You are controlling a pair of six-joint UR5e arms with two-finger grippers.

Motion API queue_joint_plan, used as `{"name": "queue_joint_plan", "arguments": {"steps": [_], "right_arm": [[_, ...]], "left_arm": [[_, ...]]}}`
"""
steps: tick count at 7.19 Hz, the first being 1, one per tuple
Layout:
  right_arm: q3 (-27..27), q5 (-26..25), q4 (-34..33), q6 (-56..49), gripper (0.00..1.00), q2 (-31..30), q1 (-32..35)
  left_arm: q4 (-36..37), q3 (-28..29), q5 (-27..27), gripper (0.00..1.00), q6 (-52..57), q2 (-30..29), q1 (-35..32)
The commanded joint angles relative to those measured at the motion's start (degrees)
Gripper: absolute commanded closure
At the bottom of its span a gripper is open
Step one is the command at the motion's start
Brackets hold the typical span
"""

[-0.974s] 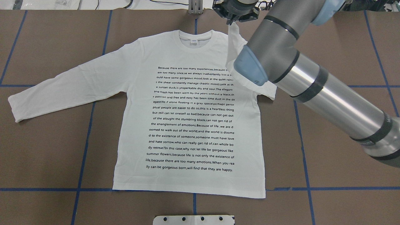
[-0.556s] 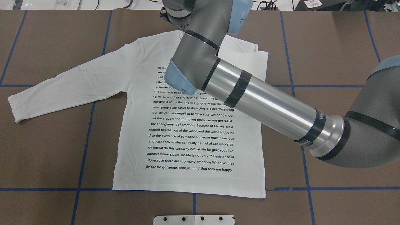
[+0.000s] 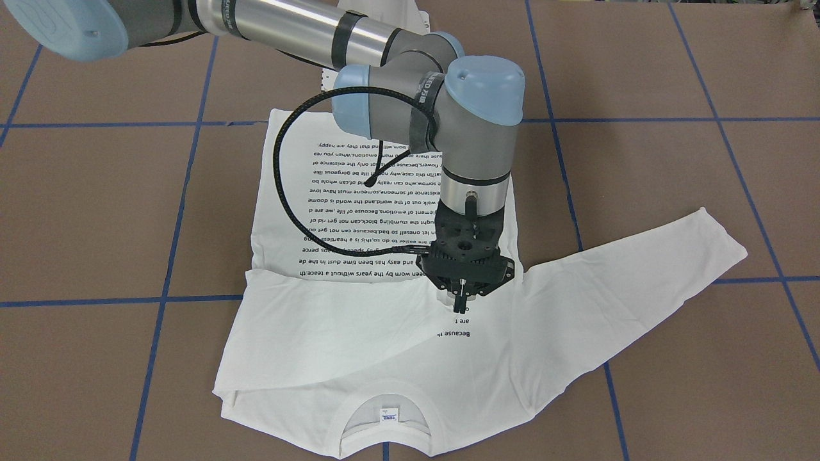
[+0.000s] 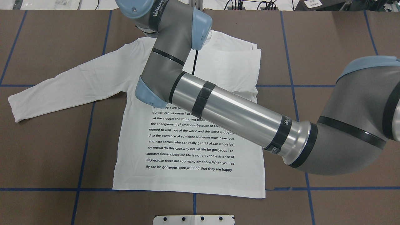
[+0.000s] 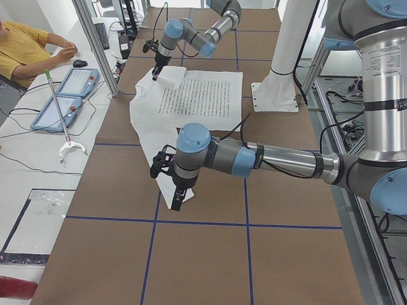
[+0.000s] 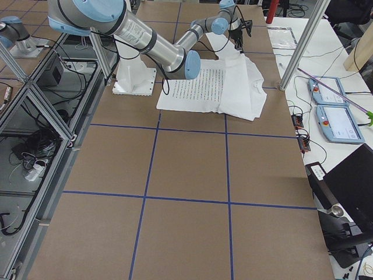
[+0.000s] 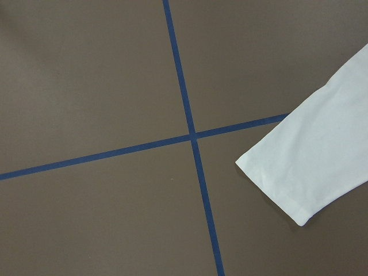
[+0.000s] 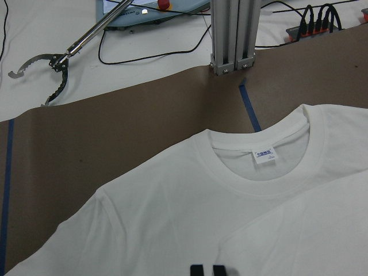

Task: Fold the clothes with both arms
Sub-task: 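Carry the sleeve across the shirt body toward the collar with the right gripper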

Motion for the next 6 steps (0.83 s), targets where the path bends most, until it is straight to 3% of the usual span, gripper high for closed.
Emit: {"name": "queue_joint_plan", "arguments": {"steps": [1, 4, 5, 6], "right_arm": [[-5.1, -1.4, 0.5, 1.5, 0.02, 3.7, -0.5], [-4.5, 0.5, -0.1, -1.4, 0.0, 3.3, 1.9], [-0.1, 5.3, -1.5, -4.2, 0.0, 0.5, 4.0], [9.2, 8.2, -7.2, -9.1, 0.0, -4.8, 5.6]], "left_arm": [[0.0, 0.0, 0.0, 0.0, -0.3, 0.1, 0.0], [-0.4, 1.2, 0.2, 0.0, -0.6, -1.1, 0.2], [-1.9, 0.9, -0.5, 0.0, -0.4, -2.7, 0.2], [-10.1, 0.9, 0.8, 0.0, -0.3, -4.0, 0.3]]}}
